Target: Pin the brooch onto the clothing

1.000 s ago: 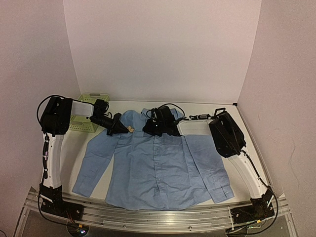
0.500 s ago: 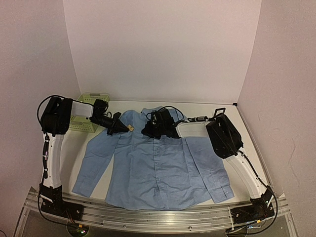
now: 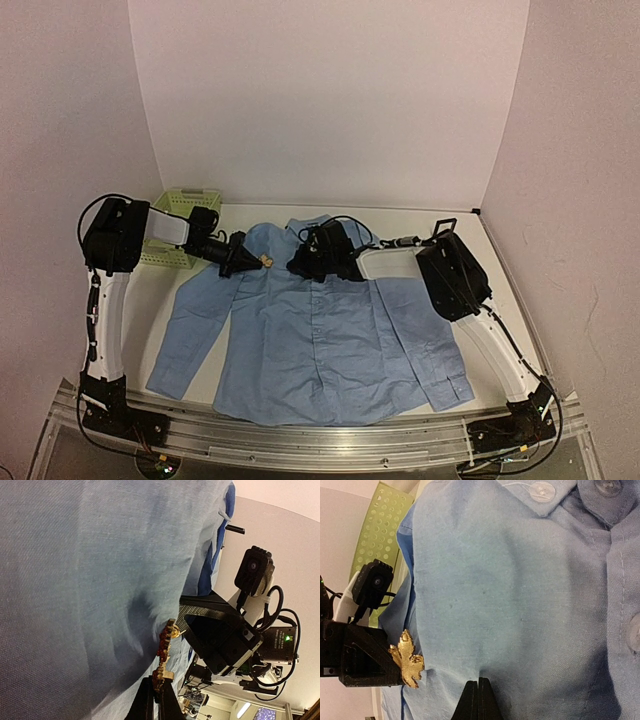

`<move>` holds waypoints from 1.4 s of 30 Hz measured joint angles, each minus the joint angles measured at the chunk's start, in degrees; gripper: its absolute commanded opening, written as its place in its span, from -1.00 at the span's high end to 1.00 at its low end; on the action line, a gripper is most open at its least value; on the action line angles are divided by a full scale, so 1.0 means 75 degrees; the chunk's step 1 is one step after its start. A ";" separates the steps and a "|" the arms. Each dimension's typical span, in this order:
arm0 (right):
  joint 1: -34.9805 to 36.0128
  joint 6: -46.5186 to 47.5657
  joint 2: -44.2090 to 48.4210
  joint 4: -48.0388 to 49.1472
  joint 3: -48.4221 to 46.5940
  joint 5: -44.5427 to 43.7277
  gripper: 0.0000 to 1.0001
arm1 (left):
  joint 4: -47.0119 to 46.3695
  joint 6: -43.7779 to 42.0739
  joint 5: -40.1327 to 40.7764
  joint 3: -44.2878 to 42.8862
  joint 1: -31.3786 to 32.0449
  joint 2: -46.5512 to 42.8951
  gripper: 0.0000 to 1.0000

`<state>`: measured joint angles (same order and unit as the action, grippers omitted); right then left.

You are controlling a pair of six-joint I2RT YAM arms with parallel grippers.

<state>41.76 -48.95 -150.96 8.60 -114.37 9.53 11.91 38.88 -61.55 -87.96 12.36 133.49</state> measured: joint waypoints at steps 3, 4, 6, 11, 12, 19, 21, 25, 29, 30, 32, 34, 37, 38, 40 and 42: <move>0.0000 -0.0075 -0.0007 0.0028 0.0000 0.0004 1.00 | -0.0373 0.0341 -0.0062 0.0179 0.0022 0.0000 1.00; 0.0000 -0.0085 -0.0008 0.0031 0.0000 0.0004 1.00 | -0.0462 0.0423 -0.0069 0.0203 0.0033 0.0000 1.00; 0.0000 -0.0092 -0.0008 0.0039 0.0003 0.0004 1.00 | -0.0641 0.0587 -0.0073 0.0207 0.0076 0.0000 1.00; 0.0000 -0.0103 -0.0008 0.0052 0.0011 0.0014 1.00 | -0.1389 0.1085 -0.0174 0.0366 0.0207 0.0000 1.00; 0.0000 -0.0107 -0.0008 0.0057 0.0015 0.0017 1.00 | -0.1506 0.1173 -0.0180 0.0414 0.0218 0.0000 1.00; 0.0000 -0.0113 -0.0008 0.0115 0.0048 0.0030 1.00 | -0.1655 0.1283 -0.0175 0.0455 0.0245 0.0015 1.00; 0.0000 -0.0113 -0.0008 0.0125 0.0050 0.0045 1.00 | -0.1668 0.1288 -0.0174 0.0455 0.0245 0.0015 1.00; -0.0010 -0.0108 -0.0008 0.0125 0.0050 0.0094 1.00 | -0.1762 0.1409 -0.0164 0.0455 0.0255 0.0025 1.00; -0.0015 -0.0110 -0.0011 0.0129 0.0050 0.0161 1.00 | -0.2058 0.1658 -0.0126 0.0459 0.0310 0.0089 1.00; -0.0018 -0.0113 -0.0011 0.0131 0.0050 0.0171 1.00 | -0.2186 0.1761 -0.0105 0.0482 0.0328 0.0109 1.00; -0.0029 -0.0124 -0.0011 0.0138 0.0050 0.0200 1.00 | -0.2421 0.1925 -0.0054 0.0559 0.0366 0.0114 1.00; -0.0034 -0.0146 -0.0013 0.0150 0.0050 0.0219 1.00 | -0.2545 0.2051 -0.0004 0.0580 0.0392 0.0116 1.00; -0.0045 -0.0175 -0.0017 0.0168 0.0050 0.0223 1.00 | -0.2647 0.2192 0.0065 0.0580 0.0441 0.0124 1.00; -0.0047 -0.0178 -0.0017 0.0170 0.0050 0.0223 1.00 | -0.2682 0.2238 0.0089 0.0580 0.0461 0.0127 1.00; -0.0050 -0.0180 -0.0017 0.0172 0.0050 0.0223 1.00 | -0.2752 0.2310 0.0132 0.0580 0.0501 0.0140 1.00; -0.0050 -0.0180 -0.0017 0.0175 0.0050 0.0228 1.00 | -0.2870 0.2400 0.0170 0.0580 0.0551 0.0178 1.00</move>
<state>41.39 -50.30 -151.09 9.91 -113.99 11.24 -9.61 56.87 -60.28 -83.61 16.49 134.82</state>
